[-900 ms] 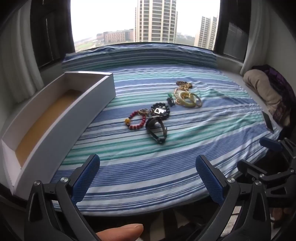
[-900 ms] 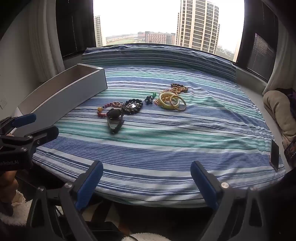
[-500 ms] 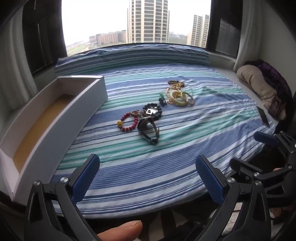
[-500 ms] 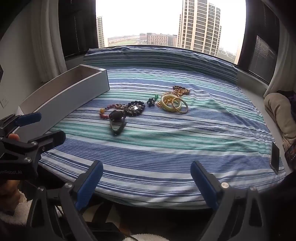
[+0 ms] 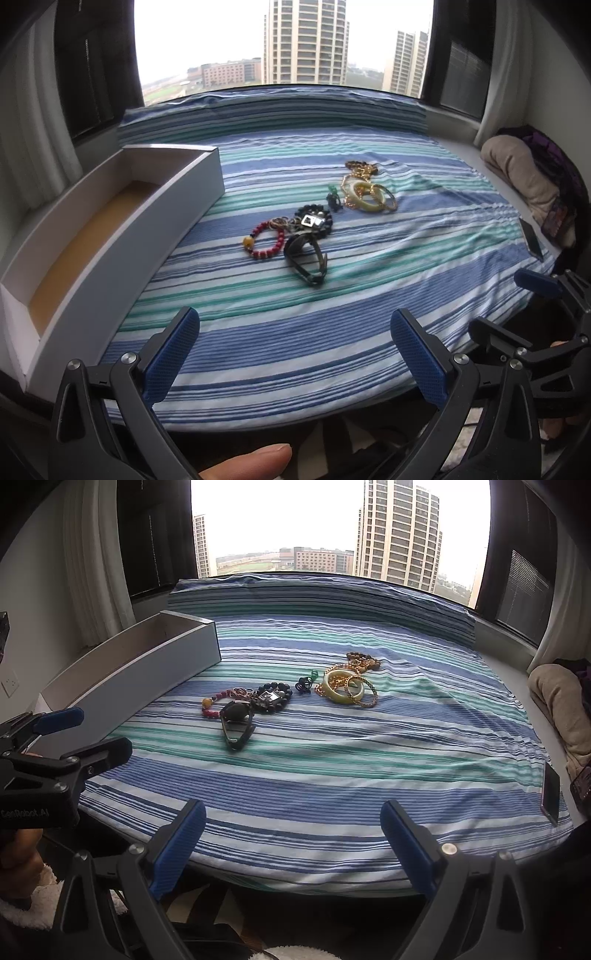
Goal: Organize jewelry
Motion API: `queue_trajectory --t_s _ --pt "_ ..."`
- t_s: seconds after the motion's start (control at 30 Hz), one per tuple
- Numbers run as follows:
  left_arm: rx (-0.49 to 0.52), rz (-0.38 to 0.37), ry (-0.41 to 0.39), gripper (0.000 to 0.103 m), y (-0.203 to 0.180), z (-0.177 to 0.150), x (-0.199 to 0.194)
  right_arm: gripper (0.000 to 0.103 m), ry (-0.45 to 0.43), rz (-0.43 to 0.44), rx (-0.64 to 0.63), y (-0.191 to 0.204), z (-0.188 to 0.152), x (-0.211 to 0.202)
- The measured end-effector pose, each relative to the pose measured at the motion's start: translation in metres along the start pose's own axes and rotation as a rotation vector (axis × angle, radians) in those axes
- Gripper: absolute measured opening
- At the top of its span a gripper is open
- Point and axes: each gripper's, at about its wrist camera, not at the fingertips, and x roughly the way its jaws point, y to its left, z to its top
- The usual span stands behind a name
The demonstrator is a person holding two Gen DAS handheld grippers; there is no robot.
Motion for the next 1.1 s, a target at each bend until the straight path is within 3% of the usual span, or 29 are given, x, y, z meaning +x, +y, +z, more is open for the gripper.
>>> queue_trajectory --t_s 1.1 --pt "0.012 0.022 -0.023 0.103 0.0001 0.0001 -0.0035 0.097 0.002 -0.018 -0.004 0.0005 -0.0011 -0.0007"
